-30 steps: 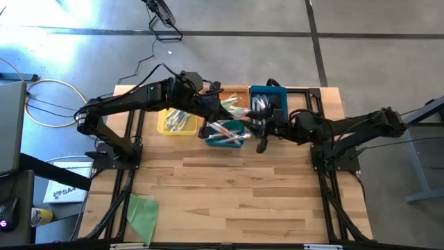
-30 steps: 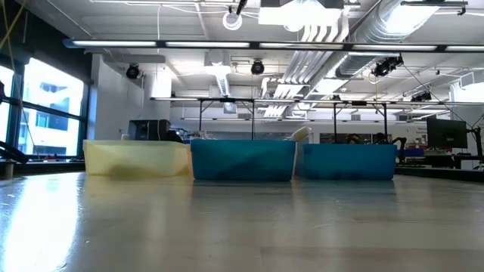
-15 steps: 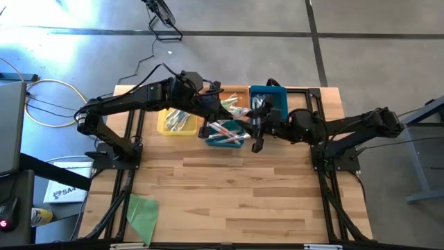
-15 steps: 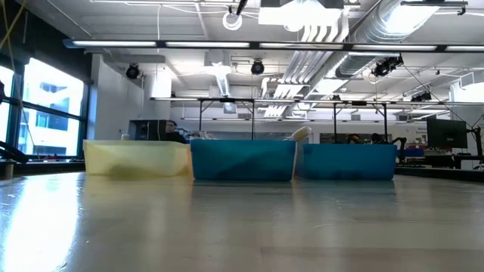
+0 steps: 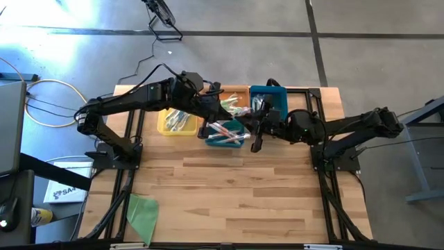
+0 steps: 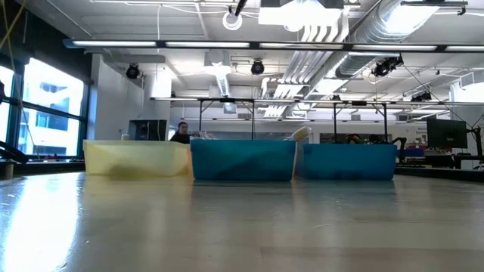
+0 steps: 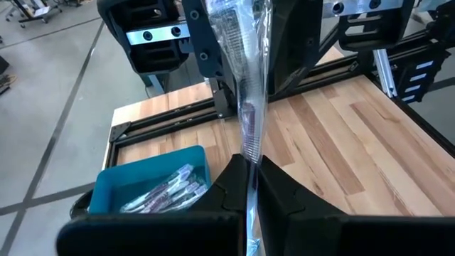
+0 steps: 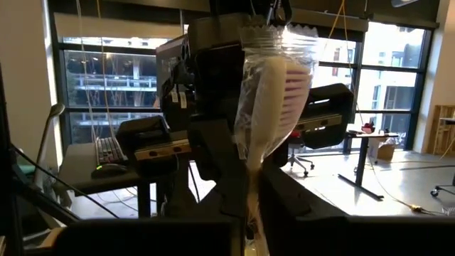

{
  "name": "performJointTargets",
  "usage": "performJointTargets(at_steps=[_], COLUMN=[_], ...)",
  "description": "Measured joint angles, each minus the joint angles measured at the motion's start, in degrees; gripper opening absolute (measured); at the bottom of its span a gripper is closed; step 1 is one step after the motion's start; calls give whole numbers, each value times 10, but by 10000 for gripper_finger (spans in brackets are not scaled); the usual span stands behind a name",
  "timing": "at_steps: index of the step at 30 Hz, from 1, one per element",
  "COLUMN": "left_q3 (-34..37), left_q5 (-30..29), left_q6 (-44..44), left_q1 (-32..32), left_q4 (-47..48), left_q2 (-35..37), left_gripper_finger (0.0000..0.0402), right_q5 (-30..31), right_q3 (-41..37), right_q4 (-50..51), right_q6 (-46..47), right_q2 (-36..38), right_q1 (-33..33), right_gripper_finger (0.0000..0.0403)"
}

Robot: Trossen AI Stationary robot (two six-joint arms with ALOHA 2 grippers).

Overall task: Pick & Place Toothbrushes
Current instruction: Put the purple toothbrush into the blue bin

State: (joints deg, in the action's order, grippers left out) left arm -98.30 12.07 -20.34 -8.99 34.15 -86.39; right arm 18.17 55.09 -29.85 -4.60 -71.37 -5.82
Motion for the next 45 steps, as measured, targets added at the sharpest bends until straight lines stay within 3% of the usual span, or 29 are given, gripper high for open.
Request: performJointTargets(at_steps=[3,14,19,29,41,45], left_q3=[0,1,1,1,1,1], left_q5=[-8,-13,-13,-12,-12,-12], left_q6=[-1,4,-21,-19,-19,-19], left_q1=[0,0,0,0,0,0], left_q4=[-1,-1,-2,21,51,51], left_q2=[0,0,0,0,0,0], left_gripper_finger=[15,134,168,179,180,180], right_q5=[0,-2,-1,49,228,259], right_q3=[0,0,0,0,0,0], right_q4=[0,-5,-5,61,297,394], right_q6=[0,5,5,16,152,221], right_q2=[0,0,0,12,95,109], right_q1=[0,0,0,0,11,37], right_gripper_finger=[14,8,8,8,8,8])
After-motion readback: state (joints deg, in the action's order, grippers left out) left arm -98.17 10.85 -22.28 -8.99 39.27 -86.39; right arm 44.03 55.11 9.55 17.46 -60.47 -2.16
